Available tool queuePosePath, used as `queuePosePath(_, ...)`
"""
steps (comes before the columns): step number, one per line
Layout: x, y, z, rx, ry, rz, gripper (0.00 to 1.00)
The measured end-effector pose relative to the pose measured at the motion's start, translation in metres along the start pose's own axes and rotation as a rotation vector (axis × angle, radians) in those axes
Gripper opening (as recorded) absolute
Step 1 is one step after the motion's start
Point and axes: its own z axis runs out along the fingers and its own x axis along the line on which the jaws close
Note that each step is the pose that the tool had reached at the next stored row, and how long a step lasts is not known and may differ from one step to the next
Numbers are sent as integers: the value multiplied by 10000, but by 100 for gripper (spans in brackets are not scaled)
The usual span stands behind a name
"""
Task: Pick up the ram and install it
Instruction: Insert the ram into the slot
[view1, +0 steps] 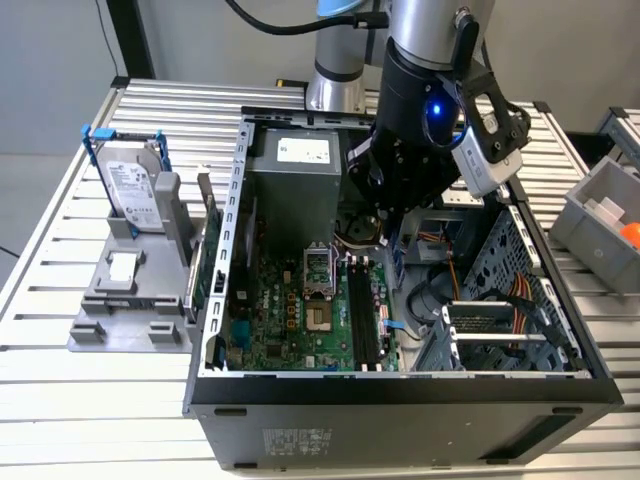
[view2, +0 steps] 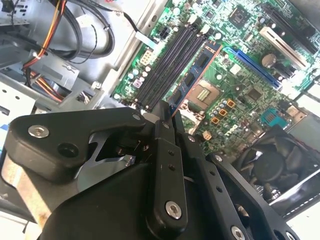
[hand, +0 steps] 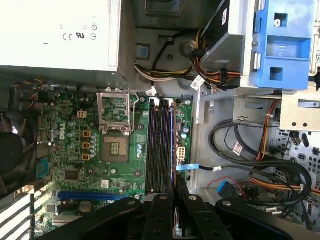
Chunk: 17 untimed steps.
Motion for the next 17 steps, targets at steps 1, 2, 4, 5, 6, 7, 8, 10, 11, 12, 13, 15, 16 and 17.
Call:
queuePosePath(1,0,0,5,3,1,34,0)
queuePosePath(2,-1,0,10,4,0,69,0)
queuePosePath(4,-1,0,24,6,0,140,0)
queuePosePath(5,-1,0,34,10,-1,223,0)
queuePosePath(6,-1,0,42,15,0,335,0)
queuePosePath(7,-1,0,52,21,0,480,0)
queuePosePath(8,-1,0,63,27,-1,647,0)
queuePosePath(10,0,0,89,41,-1,999,0)
queuePosePath(11,0,0,102,46,-2,1150,0)
queuePosePath(12,0,0,111,49,-2,1248,0)
queuePosePath(13,-2,0,123,53,-2,1315,0)
queuePosePath(15,-3,0,145,55,-2,1326,0)
queuePosePath(16,-6,-1,161,57,-2,1323,0)
queuePosePath(17,-8,0,178,56,-2,1313,0)
